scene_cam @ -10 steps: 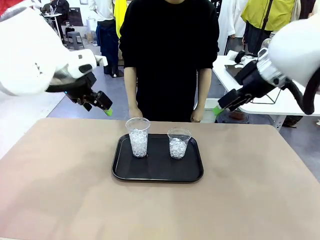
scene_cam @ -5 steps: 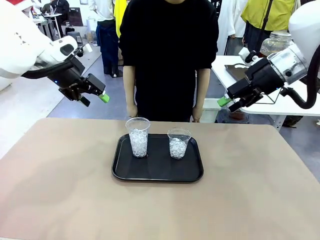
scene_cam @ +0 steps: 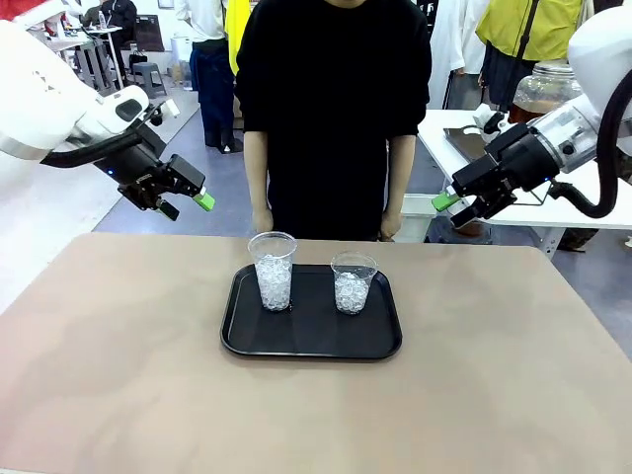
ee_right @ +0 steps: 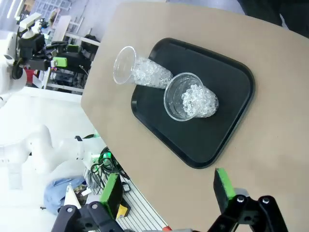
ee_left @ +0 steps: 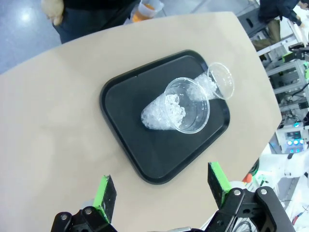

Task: Pour the drink into the iced cup.
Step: Pick up the iced cup indicated by the human and present it to them.

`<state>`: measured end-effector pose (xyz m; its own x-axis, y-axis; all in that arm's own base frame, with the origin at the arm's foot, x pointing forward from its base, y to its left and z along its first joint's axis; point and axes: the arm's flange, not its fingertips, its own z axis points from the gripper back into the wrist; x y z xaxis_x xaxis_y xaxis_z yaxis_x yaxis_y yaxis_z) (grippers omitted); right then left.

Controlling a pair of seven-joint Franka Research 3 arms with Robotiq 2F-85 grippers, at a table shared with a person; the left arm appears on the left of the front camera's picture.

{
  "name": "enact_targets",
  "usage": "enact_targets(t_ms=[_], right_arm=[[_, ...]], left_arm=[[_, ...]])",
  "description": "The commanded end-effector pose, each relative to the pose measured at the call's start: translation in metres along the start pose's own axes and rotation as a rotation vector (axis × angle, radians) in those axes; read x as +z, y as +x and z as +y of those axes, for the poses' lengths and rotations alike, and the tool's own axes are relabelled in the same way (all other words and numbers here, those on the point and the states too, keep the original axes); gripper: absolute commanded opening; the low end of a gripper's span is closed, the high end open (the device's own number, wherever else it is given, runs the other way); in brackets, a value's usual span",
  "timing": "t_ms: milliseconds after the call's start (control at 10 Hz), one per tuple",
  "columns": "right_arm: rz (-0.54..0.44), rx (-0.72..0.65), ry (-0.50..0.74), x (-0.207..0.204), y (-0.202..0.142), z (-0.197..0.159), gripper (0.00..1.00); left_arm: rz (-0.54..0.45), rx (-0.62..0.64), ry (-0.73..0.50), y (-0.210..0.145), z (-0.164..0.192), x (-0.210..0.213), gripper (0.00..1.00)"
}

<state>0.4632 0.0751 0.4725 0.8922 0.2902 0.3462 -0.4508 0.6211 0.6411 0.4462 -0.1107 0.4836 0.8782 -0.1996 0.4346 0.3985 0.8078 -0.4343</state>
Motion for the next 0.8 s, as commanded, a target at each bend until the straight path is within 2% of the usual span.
enact_targets(t_ms=[0,200,300,500,700], right_arm=[[-0.011,-0.008,0.018,0.001,-0.002,0.001,1.00],[0.000,-0.002,-0.004,0.001,0.000,-0.001,1.00],[0.011,-0.087,0.081,-0.003,0.011,0.001,1.00],[0.009,-0.205,0.243,0.004,0.023,-0.009,1.00],[0.000,-0.320,0.374,0.005,0.023,-0.029,1.00]], left_arm=[[-0.013,0.012,-0.012,0.001,-0.004,0.003,1.00],[-0.013,0.012,-0.012,0.001,-0.004,0.003,1.00],[-0.001,-0.001,0.005,0.000,-0.001,0.000,1.00],[-0.002,0.140,-0.156,0.005,0.029,0.005,1.00],[-0.028,0.219,-0.300,0.000,0.052,0.007,1.00]])
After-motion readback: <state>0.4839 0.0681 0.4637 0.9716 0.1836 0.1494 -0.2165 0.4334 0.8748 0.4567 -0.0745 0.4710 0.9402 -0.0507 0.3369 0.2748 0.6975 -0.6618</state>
